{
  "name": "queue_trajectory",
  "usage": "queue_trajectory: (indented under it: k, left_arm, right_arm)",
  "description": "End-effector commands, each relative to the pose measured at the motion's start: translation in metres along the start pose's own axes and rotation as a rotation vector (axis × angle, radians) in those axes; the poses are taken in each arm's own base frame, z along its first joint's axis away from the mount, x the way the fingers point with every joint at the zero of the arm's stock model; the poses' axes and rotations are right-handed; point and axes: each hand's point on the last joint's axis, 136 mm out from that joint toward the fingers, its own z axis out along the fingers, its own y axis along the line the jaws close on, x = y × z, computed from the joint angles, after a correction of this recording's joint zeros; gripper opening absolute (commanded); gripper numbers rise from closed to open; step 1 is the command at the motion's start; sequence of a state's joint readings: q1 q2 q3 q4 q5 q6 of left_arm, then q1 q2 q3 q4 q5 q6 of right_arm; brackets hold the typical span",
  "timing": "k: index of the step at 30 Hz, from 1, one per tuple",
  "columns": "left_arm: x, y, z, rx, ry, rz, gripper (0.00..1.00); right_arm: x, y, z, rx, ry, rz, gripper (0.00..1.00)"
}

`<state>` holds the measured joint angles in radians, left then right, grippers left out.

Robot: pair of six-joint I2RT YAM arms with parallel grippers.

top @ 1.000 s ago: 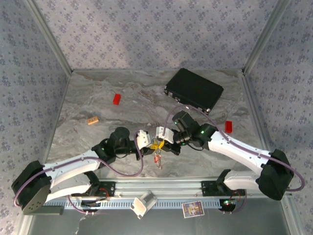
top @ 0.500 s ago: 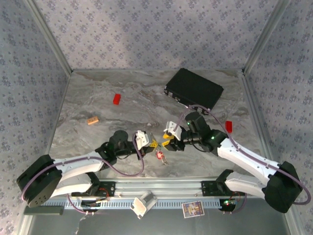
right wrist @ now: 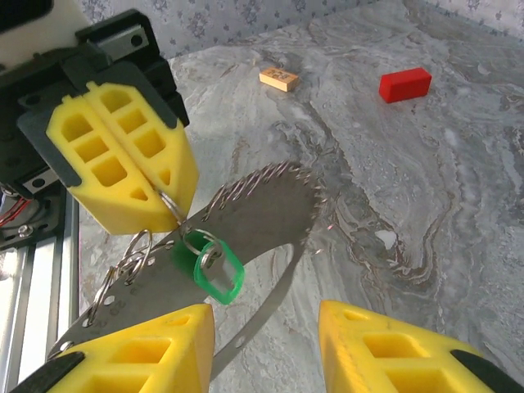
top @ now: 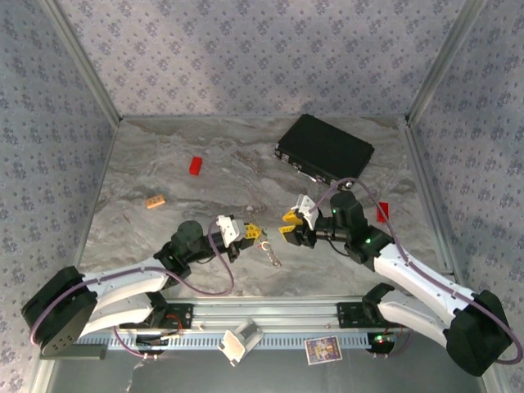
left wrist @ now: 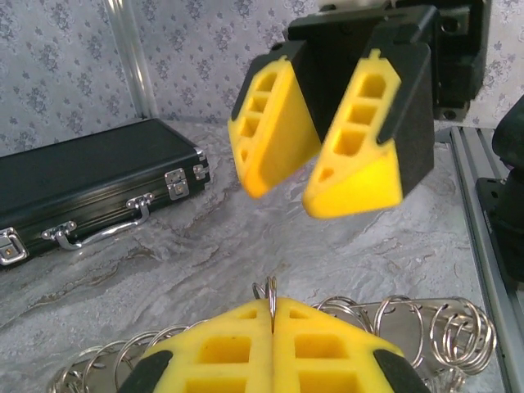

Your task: Put the keys on the keyring

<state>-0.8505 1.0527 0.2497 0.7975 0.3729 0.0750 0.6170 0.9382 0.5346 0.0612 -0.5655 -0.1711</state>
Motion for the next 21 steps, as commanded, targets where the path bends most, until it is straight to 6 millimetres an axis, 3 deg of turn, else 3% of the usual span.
queue_trajectory:
  k: [1, 7, 14, 21]
  left_arm:
    - [-0.026, 0.002, -0.007, -0.015, -0.108, 0.055, 0.0]
    - [-0.032, -0.003, -0.007, 0.024, -0.123, 0.066, 0.0]
    - [-0.031, -0.011, -0.007, 0.076, -0.124, 0.05, 0.0]
    - [-0.034, -0.017, -0.005, 0.117, -0.121, 0.048, 0.0]
  right_arm:
    - [-0.019, 0.005, -0.006, -0.028, -0.059, -0.006, 0.39]
    - [-0.026, 0.022, 0.0, -0.126, -0.063, -0.019, 0.39]
    - [-0.033, 0.027, 0.011, -0.166, -0.061, -0.053, 0.39]
    - [-0.029, 0.041, 0.021, -0.237, -0.028, -0.092, 0.38]
